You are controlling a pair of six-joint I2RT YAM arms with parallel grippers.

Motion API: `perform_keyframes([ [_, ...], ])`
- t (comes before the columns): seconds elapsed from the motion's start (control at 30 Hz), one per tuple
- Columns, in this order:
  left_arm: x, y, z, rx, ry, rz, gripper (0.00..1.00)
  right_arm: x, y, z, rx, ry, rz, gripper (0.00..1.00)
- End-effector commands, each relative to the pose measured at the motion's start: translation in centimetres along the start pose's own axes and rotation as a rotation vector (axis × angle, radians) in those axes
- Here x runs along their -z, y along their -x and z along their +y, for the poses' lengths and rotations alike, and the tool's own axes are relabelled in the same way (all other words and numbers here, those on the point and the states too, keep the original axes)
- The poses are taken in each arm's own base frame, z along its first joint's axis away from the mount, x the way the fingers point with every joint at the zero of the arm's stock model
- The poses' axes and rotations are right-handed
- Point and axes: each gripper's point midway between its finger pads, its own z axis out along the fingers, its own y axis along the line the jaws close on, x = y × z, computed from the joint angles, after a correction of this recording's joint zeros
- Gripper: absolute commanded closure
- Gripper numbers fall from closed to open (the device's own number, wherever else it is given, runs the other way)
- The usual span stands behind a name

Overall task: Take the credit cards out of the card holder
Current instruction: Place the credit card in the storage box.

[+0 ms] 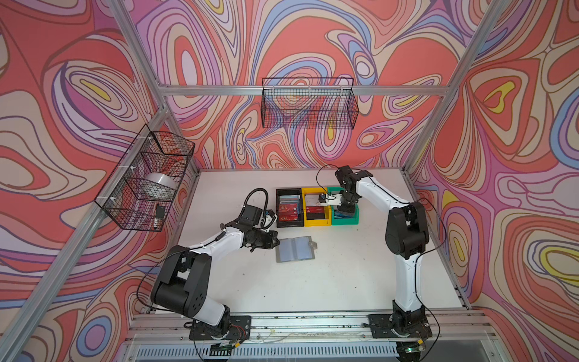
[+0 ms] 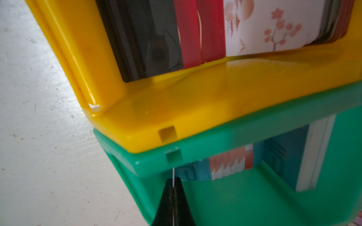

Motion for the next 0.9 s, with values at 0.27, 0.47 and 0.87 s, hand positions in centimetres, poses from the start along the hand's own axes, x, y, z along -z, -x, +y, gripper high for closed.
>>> perform_keyframes([
  [0.27,0.3,-0.3,0.1,-0.006,0.005,-0.003,1.0,-2.2,-0.3,-0.6,0.04,-0.04,0.028,0.89],
  [0.47,0.2,-0.4,0.1,-0.003,0.001,0.0,1.0,-1.9,-0.2,-1.5,0.034,-0.098,0.019,0.7],
  [0.87,0.4,-0.3,0.1,-0.005,0.001,-0.005,1.0,1.0,1.0,-4.6,-0.086,-0.312,-0.086,0.02],
])
